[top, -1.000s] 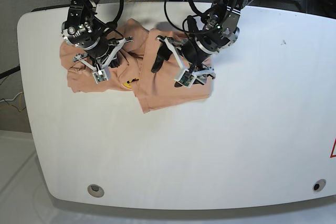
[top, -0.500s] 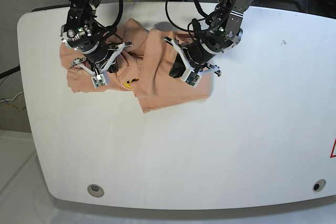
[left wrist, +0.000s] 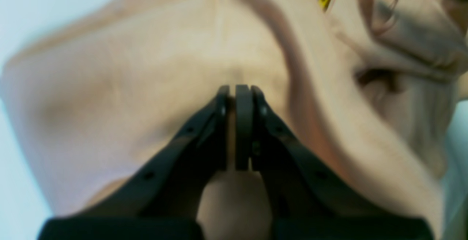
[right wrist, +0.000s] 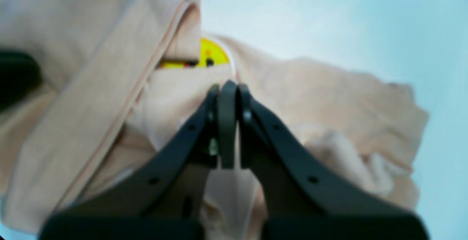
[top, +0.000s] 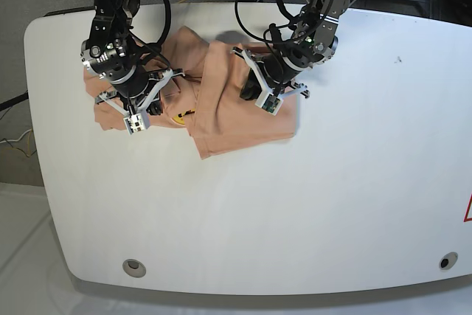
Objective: Fold the T-shirt properly
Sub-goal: 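Move the right gripper along the shirt edge and regrasp the fabric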
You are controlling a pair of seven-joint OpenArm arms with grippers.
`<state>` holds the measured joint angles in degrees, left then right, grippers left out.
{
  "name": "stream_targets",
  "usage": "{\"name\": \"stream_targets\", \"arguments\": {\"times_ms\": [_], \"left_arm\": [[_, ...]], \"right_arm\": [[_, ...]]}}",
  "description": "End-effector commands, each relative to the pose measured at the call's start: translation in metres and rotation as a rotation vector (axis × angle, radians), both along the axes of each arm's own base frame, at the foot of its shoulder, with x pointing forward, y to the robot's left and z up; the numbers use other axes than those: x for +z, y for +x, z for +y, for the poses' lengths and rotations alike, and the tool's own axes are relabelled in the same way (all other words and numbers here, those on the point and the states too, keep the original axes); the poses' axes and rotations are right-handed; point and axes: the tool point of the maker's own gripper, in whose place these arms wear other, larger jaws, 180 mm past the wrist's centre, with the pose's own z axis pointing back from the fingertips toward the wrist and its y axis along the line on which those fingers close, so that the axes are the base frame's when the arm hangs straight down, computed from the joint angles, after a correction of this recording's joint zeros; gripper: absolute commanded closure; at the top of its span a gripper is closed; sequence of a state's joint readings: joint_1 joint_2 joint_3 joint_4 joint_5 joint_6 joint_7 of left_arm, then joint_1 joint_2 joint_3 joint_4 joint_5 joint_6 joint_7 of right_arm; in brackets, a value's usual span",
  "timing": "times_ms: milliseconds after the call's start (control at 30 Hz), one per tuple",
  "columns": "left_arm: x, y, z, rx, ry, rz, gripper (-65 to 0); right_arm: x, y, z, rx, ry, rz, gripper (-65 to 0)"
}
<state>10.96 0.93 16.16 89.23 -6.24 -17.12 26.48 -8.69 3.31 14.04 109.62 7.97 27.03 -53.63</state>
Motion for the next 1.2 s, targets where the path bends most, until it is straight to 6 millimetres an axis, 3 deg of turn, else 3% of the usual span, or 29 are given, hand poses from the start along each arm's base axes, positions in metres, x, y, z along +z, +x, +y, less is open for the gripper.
{"name": "stream_targets", "arguments": {"times_ms": [0,67,133,367,467,600,867,1167], "left_arm": [[0.005,0.004,-0.004,0.003,-0.027,-0.018,-1.2],[0.002,0.003,-0.004,0.004,-0.027,-0.01,-1.2],[-0.001,0.002,-0.004,0.004,-0.027,-0.005,-1.2],[0.0,0.004,-0.004,0.013,-0.039,-0.02,-1.2],[-0.002,0.004,-0.003,0.013,-0.038,-0.016,-1.2],[-0.002,0.003,-0.003,0.012,-0.037,-0.016,-1.2],[-0.005,0.003,0.003,0.01,-0.021,-0.016,-1.2],[-0.005,0.003,0.004,0.009,-0.018,-0.016,-1.2]], "right_arm": [[0.017,0.008,-0.016,-0.048,0.003,-0.065,-0.3],[0.021,0.011,-0.026,-0.078,0.001,-0.078,-1.5],[0.024,0.012,-0.037,-0.11,-0.005,-0.086,-6.7],[0.028,0.005,-0.076,-0.223,-0.026,-0.096,-39.3],[0.027,0.0,-0.089,-0.258,-0.033,-0.093,-49.3],[0.025,-0.007,-0.103,-0.299,-0.038,-0.084,-51.1],[0.001,-0.018,-0.12,-0.401,0.02,-0.028,-51.1],[-0.03,-0.019,-0.118,-0.418,0.08,0.011,-51.1]]}}
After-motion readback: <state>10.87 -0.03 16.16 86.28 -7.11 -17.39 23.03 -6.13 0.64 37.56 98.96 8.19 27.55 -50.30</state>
